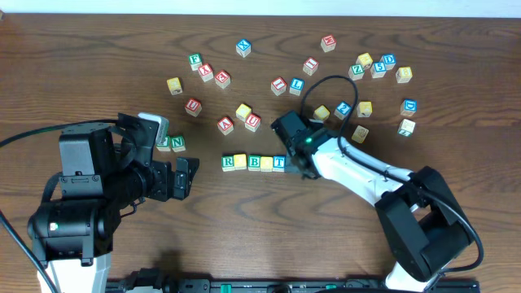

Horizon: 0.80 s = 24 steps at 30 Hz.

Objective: Spell out ROBOT

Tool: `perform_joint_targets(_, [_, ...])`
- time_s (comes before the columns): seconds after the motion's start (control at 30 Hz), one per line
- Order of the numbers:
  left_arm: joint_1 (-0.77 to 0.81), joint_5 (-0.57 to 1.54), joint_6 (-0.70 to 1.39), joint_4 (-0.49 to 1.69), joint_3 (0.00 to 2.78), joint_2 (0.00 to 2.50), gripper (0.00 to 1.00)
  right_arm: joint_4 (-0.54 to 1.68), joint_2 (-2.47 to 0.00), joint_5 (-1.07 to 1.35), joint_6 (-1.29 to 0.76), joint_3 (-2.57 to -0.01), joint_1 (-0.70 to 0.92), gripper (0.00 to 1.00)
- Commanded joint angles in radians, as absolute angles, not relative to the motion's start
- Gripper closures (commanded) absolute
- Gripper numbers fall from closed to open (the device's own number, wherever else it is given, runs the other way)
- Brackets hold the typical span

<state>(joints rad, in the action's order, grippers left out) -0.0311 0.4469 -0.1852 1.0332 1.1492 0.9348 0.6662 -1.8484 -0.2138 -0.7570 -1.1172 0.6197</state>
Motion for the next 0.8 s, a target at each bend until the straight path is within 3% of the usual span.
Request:
perform_joint_targets(0.0, [-0.034,0.460,-0.202,1.036,1.157,0.933,0.02,0.716,-1.823,-0.235,-0.683,-1.206,0.573,0.99])
perform_joint_targets(0.23, [-0.034,0.460,-0.202,1.036,1.157,0.933,0.02,0.828,-1.720,-0.245,-0.558,-1.339,0.501,0.98])
perform_joint_targets(0.33, [-0.035,0.460,-0.202,1.036,1.157,0.933,0.02,0.835,-1.642,-0.245,-0.458,-1.346,0.484,0.85])
perform_joint_targets(0.37, [-0.035,0.460,-0.202,1.036,1.157,0.933,0.02,0.834,-1.603,-0.245,-0.410,-1.346,0.482,0.76])
perform_joint_targets(0.43, [-0.034,0.460,-0.202,1.036,1.157,0.933,0.02,0.834,-1.540,-0.245,-0.356,-1.346,0.482,0.47])
perform_joint_targets(0.5, [-0.034,0.460,-0.202,1.036,1.157,0.933,0.02,0.842,-1.499,-0.245,-0.326,-1.346,0.482,0.01])
perform_joint_targets(0.77, [-0.035,0.234,-0.254,0.971,1.157,0.934,0.02,0.858,-1.369,-0.259,-0.159,-1.346,0.482,0.01])
